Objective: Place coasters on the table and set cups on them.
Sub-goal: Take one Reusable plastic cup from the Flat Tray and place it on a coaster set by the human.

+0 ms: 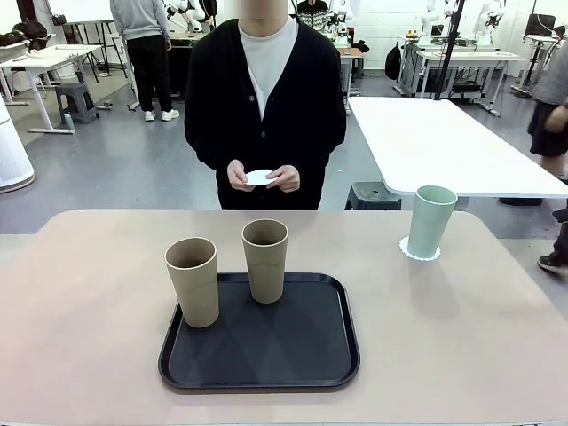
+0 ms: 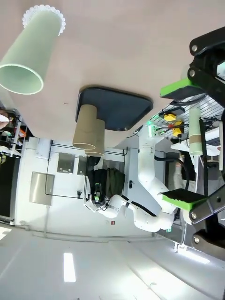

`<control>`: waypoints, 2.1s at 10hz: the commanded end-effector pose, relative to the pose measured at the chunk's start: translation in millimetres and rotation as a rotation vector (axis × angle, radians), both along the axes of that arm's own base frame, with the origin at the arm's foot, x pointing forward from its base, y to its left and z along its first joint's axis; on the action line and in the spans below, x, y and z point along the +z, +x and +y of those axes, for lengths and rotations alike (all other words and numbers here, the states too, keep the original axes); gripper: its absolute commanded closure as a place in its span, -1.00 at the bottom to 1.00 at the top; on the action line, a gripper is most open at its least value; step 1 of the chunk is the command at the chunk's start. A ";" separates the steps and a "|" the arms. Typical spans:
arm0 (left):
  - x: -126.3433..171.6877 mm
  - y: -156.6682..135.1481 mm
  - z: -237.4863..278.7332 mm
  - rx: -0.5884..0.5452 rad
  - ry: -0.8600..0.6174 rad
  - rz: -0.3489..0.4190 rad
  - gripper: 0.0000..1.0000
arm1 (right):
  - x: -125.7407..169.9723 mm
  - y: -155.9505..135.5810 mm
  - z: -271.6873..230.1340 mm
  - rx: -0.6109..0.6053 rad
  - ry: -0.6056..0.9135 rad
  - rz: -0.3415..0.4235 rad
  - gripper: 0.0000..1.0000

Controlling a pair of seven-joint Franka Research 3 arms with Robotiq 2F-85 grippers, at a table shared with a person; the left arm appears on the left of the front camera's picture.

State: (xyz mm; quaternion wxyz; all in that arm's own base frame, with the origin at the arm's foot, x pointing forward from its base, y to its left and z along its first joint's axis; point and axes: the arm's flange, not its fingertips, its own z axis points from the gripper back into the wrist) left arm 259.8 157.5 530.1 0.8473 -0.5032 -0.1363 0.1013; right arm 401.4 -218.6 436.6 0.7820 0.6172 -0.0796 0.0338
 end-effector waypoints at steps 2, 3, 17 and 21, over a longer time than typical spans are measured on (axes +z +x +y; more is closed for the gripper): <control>1.4 -0.8 1.0 -0.007 -0.011 -0.013 -1.00 | 2.2 -7.3 2.8 -0.011 -0.014 0.014 -1.00; 1.4 -0.8 1.0 -0.007 -0.011 -0.013 -1.00 | 3.3 -6.0 7.5 0.014 -0.020 0.005 -1.00; 1.4 -0.8 1.0 -0.007 -0.011 -0.013 -1.00 | 4.3 -3.2 -3.0 -0.009 -0.003 -0.008 -1.00; 1.4 -0.8 1.0 -0.007 -0.011 -0.013 -1.00 | 4.3 -3.2 -3.0 -0.009 -0.003 -0.008 -1.00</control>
